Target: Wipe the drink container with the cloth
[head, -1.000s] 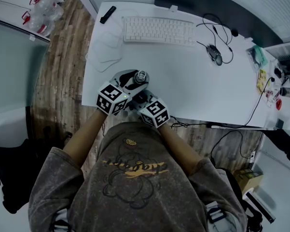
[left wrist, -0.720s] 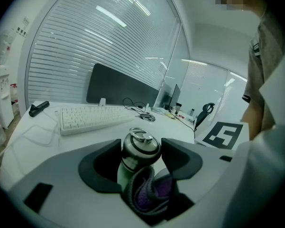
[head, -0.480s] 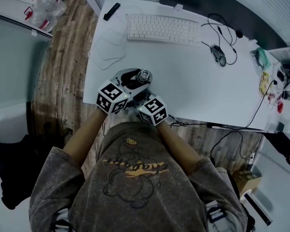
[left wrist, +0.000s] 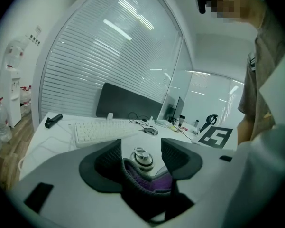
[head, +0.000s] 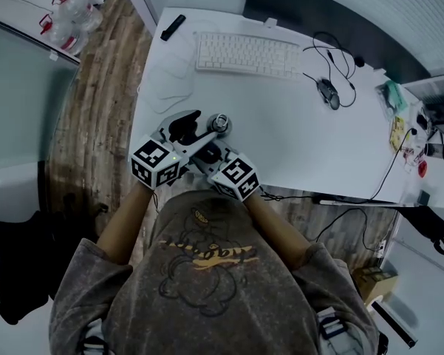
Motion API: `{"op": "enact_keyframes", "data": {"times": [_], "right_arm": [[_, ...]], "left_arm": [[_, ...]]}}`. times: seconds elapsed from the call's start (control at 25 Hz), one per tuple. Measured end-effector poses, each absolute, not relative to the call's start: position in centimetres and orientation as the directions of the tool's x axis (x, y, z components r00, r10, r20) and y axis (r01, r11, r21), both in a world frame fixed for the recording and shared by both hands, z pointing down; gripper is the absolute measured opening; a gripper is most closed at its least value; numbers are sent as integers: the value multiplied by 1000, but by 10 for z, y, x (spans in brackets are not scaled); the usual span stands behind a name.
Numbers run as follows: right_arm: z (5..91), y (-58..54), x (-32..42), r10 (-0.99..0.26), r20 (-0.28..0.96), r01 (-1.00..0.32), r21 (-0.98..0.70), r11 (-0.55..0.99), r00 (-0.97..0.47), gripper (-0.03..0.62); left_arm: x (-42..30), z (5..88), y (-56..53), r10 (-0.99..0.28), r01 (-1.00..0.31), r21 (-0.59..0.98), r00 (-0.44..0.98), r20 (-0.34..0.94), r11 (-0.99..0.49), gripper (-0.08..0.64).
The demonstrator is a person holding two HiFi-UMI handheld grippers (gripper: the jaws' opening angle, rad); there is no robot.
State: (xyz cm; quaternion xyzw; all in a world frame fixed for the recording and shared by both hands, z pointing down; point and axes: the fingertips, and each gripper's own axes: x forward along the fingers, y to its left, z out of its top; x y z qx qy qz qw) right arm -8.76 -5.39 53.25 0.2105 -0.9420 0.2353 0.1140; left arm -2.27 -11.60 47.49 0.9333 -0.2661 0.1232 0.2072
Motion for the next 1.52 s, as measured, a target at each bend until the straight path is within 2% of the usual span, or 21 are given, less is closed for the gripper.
{"op": "enact_keyframes", "data": {"times": [0.24,0.6,0.88,1.16,1.52], "right_arm": [[488,-62,-67,-397,291,-480,-328,813,-871,51],[427,-83,-11,-533,275,-592,-219,776,-800,52],[407,-85,58,-706,251,-748,-183,638,-663,52],[398,-90,126,-869,193,-890,-128,438,-455,52],[420,-92,139,-898,179,-915,-131,383,-401,52]], "left_arm": [[-26,416,-120,-496,-549,306,835,239,-778,265],[-25,347,-122,-502,-514,287,856,119,-808,265],[-26,345,-121,-519,-530,261,847,113,-807,265],[-31,373,-124,-562,-583,237,812,156,-777,261],[-50,408,-136,-672,-696,205,718,183,-688,67]]}}
